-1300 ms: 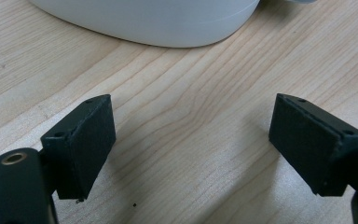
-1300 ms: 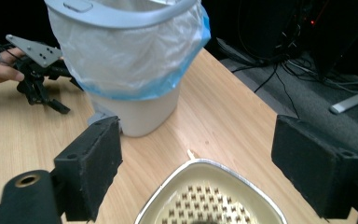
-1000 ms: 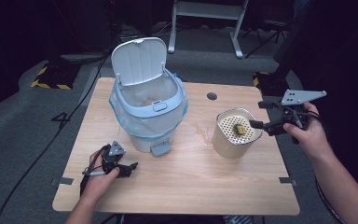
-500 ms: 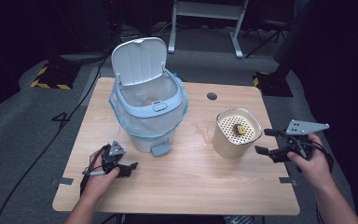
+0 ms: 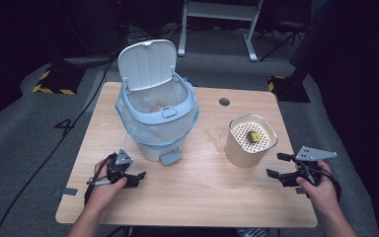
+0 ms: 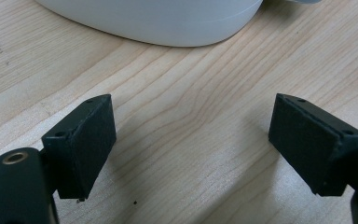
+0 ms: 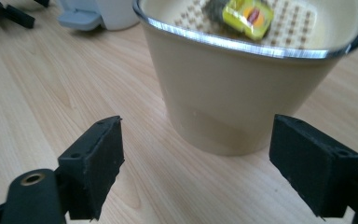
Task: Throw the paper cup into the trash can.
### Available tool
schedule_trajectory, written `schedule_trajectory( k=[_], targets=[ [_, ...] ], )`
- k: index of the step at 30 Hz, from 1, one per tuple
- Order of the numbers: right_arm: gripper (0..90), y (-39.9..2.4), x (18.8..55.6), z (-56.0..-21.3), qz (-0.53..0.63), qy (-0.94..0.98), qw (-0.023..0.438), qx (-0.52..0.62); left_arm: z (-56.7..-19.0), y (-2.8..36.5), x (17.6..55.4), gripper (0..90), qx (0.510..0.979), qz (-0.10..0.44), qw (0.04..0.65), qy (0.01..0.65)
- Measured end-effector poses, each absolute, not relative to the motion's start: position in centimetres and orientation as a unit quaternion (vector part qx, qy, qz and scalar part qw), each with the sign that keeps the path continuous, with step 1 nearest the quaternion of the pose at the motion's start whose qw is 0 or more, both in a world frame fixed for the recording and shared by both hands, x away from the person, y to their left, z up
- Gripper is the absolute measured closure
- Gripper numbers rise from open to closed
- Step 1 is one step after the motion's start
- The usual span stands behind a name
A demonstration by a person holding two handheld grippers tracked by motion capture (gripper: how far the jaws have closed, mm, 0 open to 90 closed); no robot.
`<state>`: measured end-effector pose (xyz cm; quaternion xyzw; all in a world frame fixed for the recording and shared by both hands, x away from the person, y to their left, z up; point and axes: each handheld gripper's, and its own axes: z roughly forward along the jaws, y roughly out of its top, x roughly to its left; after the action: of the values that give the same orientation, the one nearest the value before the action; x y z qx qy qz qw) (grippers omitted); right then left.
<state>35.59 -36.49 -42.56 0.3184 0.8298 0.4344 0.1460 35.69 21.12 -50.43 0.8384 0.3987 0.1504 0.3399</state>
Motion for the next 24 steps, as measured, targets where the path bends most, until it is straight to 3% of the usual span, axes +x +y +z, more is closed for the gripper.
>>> schedule_trajectory(
  k=[13, 20, 24],
  targets=[
    [17.3, -36.2, 36.1, -50.1, 0.392, 0.837, 0.135, 0.358, -50.4, 21.0, 35.5, 16.2, 0.836, 0.154, 0.339, 0.403],
    [15.1, -35.7, 36.1, -50.4, 0.369, 0.845, 0.159, 0.353, -50.4, 21.1, 35.5, 18.3, 0.835, 0.154, 0.342, 0.402],
    [14.9, -35.6, 36.1, -50.5, 0.368, 0.844, 0.161, 0.355, -50.3, 21.1, 35.4, 23.7, 0.835, 0.151, 0.344, 0.402]
  ],
)
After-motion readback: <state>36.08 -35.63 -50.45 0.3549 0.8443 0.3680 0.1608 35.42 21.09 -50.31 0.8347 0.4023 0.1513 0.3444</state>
